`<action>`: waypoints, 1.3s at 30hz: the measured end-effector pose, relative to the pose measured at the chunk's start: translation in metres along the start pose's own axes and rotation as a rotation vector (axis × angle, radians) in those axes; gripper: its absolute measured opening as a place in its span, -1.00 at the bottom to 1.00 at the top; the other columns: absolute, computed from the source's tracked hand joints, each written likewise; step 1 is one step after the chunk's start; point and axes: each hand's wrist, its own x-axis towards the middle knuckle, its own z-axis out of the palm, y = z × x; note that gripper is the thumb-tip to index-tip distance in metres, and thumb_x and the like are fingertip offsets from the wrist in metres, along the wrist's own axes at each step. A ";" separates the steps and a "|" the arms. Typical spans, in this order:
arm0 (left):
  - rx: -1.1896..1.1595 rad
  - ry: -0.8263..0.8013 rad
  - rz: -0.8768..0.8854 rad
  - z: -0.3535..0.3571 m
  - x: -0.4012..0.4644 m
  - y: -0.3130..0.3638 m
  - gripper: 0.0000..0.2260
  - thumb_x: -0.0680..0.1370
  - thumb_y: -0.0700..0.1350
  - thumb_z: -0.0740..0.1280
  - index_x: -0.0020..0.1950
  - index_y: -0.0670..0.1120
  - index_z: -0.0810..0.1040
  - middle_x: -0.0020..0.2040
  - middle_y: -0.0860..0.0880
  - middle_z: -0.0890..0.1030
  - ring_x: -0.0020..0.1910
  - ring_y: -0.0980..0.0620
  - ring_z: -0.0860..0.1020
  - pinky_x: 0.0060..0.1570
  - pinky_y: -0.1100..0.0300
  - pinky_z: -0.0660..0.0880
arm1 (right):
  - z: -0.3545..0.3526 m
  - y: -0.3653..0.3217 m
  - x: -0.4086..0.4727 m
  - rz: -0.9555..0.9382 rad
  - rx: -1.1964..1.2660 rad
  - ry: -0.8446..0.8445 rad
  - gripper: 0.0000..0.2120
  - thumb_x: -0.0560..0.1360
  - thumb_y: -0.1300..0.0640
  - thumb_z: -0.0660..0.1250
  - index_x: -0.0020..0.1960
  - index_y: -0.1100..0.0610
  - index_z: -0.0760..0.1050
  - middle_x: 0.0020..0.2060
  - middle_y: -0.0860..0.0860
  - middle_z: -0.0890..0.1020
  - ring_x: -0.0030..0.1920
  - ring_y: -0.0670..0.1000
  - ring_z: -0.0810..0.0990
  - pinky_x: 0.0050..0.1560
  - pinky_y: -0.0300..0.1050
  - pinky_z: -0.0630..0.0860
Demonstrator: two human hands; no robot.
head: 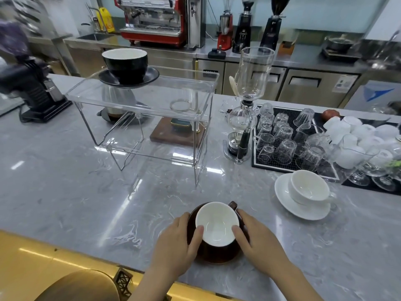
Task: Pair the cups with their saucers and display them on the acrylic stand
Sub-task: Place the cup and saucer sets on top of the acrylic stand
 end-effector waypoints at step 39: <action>-0.628 -0.051 -0.440 -0.017 0.007 -0.015 -0.56 0.20 0.23 0.42 -0.04 0.01 0.67 -0.41 0.02 0.67 -0.50 -0.02 0.63 -0.47 0.11 0.58 | 0.026 -0.020 0.005 0.317 0.746 0.140 -0.61 0.47 0.03 0.47 0.22 -0.20 0.45 -0.04 -0.04 0.64 -0.04 -0.05 0.66 -0.18 -0.29 0.52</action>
